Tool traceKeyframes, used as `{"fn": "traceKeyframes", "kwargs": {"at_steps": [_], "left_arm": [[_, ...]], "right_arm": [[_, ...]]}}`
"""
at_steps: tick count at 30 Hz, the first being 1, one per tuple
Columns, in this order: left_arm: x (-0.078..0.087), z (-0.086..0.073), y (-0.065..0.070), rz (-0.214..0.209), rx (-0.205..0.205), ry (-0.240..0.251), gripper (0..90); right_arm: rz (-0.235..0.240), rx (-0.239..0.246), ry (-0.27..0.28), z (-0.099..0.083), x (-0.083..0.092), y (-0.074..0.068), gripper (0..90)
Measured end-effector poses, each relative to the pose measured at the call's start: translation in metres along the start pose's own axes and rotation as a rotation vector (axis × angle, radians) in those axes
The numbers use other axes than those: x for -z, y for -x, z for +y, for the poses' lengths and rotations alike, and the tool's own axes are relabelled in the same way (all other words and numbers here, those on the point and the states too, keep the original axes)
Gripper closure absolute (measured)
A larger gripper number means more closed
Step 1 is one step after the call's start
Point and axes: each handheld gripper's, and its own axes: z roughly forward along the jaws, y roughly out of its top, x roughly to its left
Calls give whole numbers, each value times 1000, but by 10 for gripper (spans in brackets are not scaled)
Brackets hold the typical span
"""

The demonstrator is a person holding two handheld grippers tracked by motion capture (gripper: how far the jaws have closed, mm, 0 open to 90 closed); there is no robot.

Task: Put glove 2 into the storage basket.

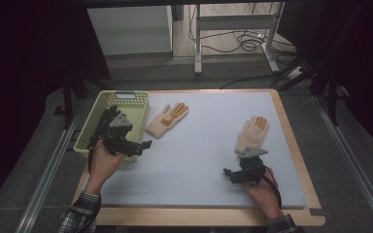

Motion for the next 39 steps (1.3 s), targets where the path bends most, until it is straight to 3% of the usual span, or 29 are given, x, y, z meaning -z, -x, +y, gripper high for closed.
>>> {"fn": "traceKeyframes", "kwargs": {"at_steps": [6,15,19,29,30,39], "left_arm": [[-9,-11,28,-63,-41,21,21],[-29,-40,55,-90,-66,12,21],[-42,-56,56,-80,-54,-24,20],[-61,-93,53,-4,-25,-121,9],[-63,-93,52,-10,-17,-147,11],[-63,-93,51,-10,-9,-144,6]], "right_arm": [[1,-1,0,0,0,0,145],[1,0,-1,0,0,0,145],[1,0,-1,0,0,0,145],[2,-1,-1,0,0,0,145],[2,-1,-1,0,0,0,145],[3,0,-1,0,0,0,145]]}}
